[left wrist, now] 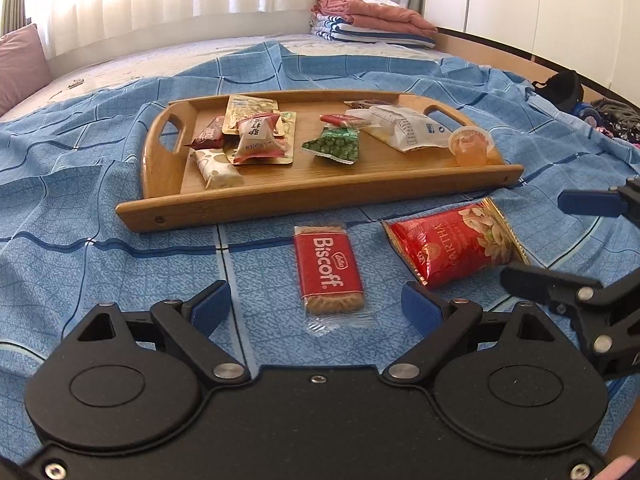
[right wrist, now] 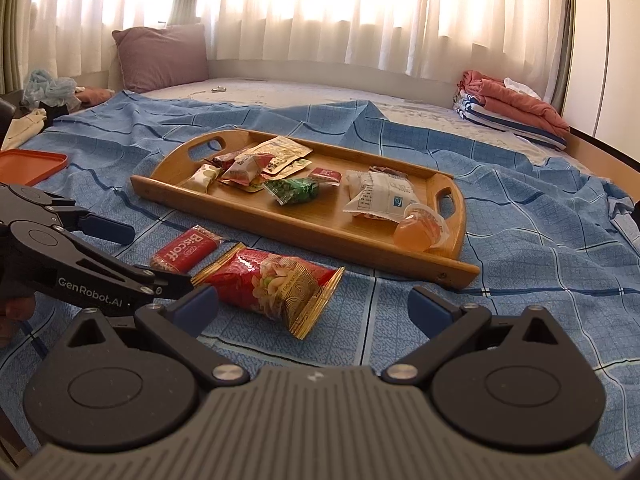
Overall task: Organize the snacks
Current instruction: 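Move both open tools back to the second Biscoff pack and red nut bag, then grasp the red Biscoff pack with the left tool while the right tool grasps the red nut bag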
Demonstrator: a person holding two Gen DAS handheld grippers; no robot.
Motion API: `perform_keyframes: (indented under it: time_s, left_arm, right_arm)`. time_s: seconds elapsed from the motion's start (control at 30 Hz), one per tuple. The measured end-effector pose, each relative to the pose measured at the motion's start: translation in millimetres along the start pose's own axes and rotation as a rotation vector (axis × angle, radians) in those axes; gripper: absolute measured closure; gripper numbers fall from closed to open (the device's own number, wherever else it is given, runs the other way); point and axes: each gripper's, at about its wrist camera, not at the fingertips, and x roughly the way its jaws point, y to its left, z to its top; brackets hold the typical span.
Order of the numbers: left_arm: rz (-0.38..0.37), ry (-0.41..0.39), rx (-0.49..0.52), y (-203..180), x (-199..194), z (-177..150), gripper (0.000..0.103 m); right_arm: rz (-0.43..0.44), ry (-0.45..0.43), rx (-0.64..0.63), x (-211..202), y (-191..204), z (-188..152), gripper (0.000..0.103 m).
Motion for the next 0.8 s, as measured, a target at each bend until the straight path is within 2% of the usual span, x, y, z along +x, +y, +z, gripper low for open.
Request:
perform_keyframes:
  time_s: [0.23, 0.33, 0.47, 0.57, 0.67, 0.8]
  left_arm:
    - [0.036, 0.016, -0.024, -3, 12, 8, 0.015]
    - [0.05, 0.016, -0.02, -6, 17, 11, 0.019]
    - [0.06, 0.01, -0.013, -7, 18, 12, 0.033]
    - [0.059, 0.007, -0.013, -7, 17, 13, 0.039]
    - [0.056, 0.003, -0.007, -7, 17, 13, 0.044]
    - [0.05, 0.003, -0.01, -5, 17, 13, 0.045]
  right_arm:
    - [0.008, 0.018, -0.017, 7, 7, -6, 0.0]
    - [0.013, 0.026, -0.028, 9, 10, -8, 0.0]
    - [0.024, 0.03, -0.047, 11, 16, -10, 0.0]
    - [0.029, 0.031, -0.06, 13, 21, -9, 0.0]
    - [0.033, 0.031, -0.067, 15, 25, -7, 0.0]
    - [0.031, 0.033, -0.076, 18, 30, -6, 0.0]
